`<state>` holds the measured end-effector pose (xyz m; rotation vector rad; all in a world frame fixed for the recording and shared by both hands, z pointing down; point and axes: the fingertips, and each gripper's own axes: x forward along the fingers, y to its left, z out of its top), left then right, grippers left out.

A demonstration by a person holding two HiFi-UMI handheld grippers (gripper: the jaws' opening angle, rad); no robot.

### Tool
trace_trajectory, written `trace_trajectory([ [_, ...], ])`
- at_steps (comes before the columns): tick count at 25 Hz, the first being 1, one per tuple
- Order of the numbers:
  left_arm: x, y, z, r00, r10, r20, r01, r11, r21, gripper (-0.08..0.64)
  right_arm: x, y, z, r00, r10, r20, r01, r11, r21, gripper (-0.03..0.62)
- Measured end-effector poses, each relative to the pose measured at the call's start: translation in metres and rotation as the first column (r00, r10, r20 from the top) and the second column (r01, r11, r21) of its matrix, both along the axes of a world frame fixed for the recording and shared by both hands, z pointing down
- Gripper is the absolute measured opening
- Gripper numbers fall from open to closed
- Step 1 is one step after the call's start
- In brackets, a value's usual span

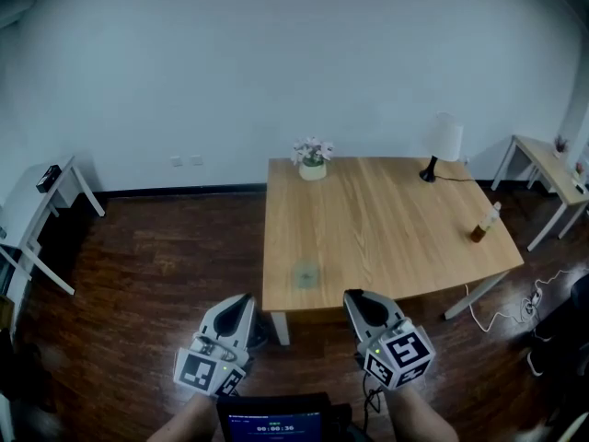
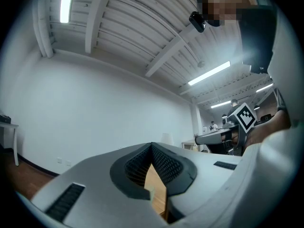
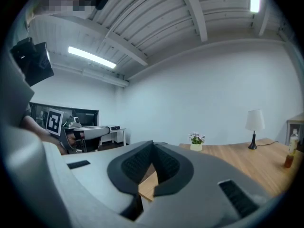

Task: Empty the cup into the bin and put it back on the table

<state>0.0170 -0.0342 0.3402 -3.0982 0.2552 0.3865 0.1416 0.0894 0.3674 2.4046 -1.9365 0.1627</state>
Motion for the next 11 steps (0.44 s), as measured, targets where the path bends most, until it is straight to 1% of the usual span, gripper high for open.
trace_trajectory([
  [3,-0.0001,0.0020,-0.0056,1.000,-0.005,-0.016,0.004,1.000,-0.005,0.002,0.0036,0.0020,0.0006,1.000,0.001,0.004,-0.001,1.000,0.003,0.000],
  [6,-0.0030,0.0012,-0.0091,1.000,-0.017,-0.013,0.017,1.000,-0.001,0.002,0.0045,0.0038,-0.0009,1.000,0.002,0.010,-0.002,1.000,0.003,0.000],
  [11,-0.0036,0.0018,-0.0081,0.999,-0.040,-0.002,0.040,0.999,-0.023,0.002,0.0059,0.0073,-0.0033,1.000,-0.002,0.008,0.002,1.000,0.014,0.000],
])
